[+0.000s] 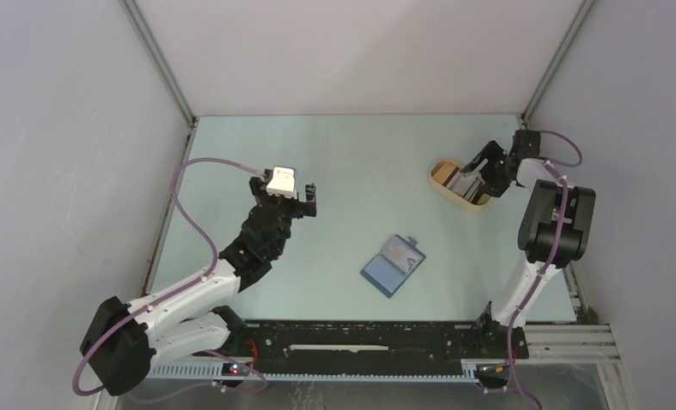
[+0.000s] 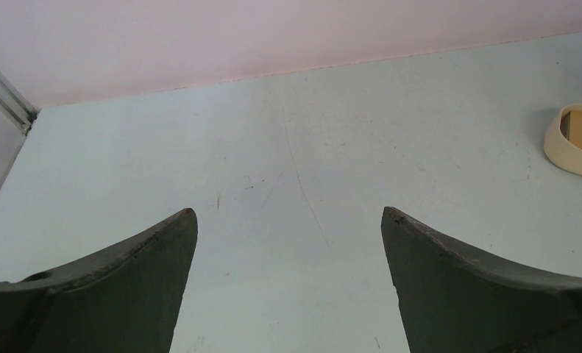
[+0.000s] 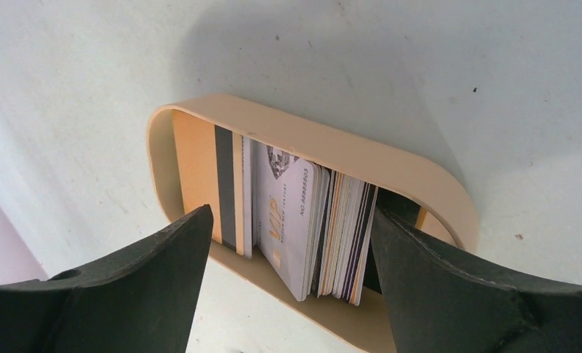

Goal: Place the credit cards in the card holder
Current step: Pick up the credit card from the storage box.

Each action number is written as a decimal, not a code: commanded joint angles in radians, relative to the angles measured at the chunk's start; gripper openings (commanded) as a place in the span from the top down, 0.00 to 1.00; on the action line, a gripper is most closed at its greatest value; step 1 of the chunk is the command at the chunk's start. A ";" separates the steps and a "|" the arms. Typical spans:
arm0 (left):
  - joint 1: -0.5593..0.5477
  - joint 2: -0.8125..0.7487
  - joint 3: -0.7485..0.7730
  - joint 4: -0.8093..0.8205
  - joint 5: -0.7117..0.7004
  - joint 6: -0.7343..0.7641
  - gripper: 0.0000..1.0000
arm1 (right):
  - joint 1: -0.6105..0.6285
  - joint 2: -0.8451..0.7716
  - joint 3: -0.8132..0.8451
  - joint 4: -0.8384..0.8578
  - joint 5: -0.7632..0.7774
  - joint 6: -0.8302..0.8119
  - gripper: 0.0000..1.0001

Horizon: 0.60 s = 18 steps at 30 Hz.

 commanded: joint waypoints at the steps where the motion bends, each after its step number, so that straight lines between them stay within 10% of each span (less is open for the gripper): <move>1: 0.005 -0.020 0.003 0.034 0.007 0.005 0.00 | -0.006 -0.032 -0.010 0.070 -0.112 -0.017 0.14; 18: 0.005 -0.015 0.007 0.031 0.012 0.006 0.00 | -0.026 0.064 0.002 0.127 -0.243 -0.003 0.19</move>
